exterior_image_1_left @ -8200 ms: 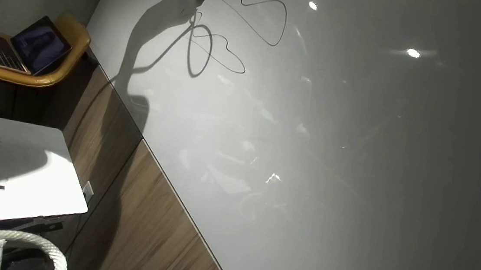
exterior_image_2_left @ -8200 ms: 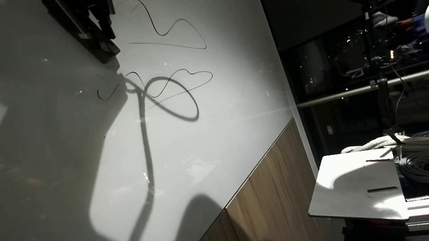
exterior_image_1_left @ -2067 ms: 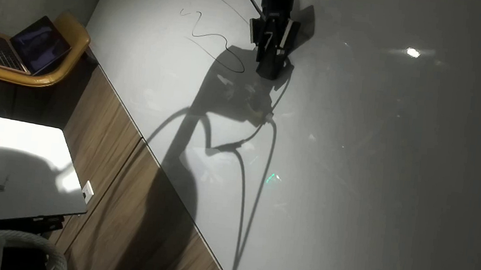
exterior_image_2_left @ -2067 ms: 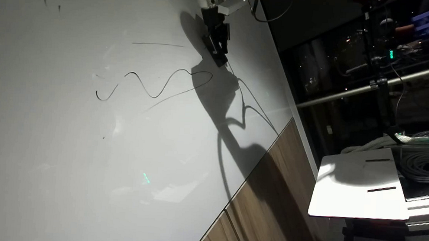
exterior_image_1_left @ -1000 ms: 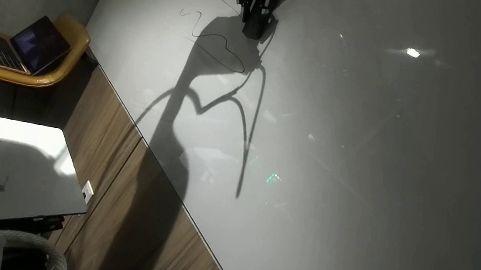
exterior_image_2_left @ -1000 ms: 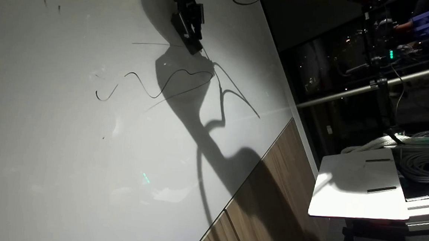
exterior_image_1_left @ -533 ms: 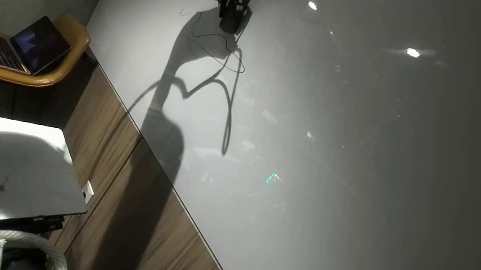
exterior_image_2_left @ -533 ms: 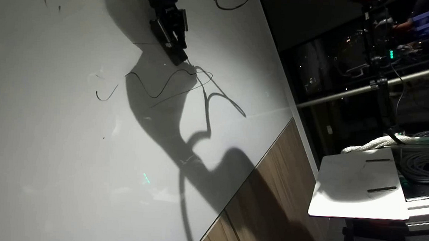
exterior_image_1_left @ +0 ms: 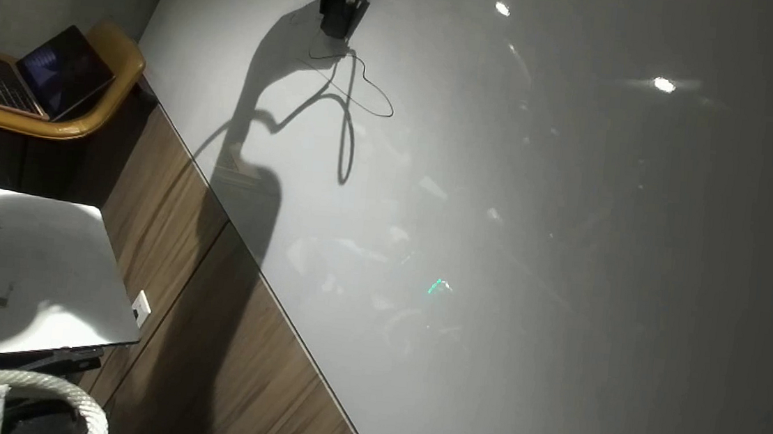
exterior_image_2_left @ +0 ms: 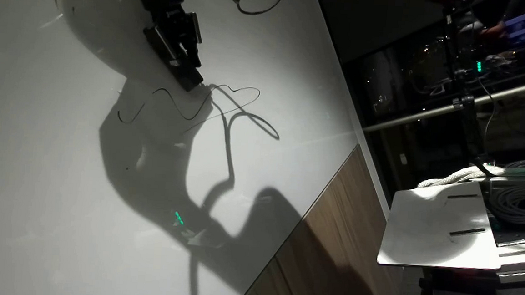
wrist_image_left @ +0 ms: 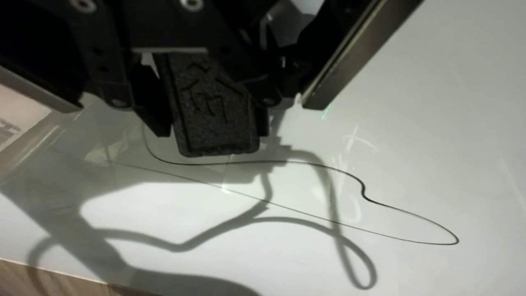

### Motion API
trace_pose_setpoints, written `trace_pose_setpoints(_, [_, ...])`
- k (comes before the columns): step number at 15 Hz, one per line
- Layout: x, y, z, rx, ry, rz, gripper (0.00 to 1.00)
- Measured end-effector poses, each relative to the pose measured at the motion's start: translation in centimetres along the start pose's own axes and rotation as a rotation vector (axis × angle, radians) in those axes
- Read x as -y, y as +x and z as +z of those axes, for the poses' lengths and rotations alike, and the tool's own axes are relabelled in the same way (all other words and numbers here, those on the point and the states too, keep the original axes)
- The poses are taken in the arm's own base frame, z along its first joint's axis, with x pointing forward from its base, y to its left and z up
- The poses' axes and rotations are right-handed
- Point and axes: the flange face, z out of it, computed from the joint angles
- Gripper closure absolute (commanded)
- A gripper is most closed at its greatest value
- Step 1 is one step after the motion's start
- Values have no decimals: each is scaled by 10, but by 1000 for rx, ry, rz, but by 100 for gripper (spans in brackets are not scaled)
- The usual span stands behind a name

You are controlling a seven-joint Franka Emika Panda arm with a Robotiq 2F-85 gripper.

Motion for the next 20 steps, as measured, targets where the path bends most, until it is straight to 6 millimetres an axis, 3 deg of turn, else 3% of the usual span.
trace_pose_setpoints(4, [59,6,-1,-17,23,-59,72])
trace_pose_setpoints(7, [102,7,15,-6,40,-93,72])
trace_pose_setpoints(10, [132,7,33,13,47,-117,72])
trace_pose_setpoints(16, [170,7,52,26,58,-150,72])
trace_pose_setpoints(20, [174,7,62,41,57,-154,72])
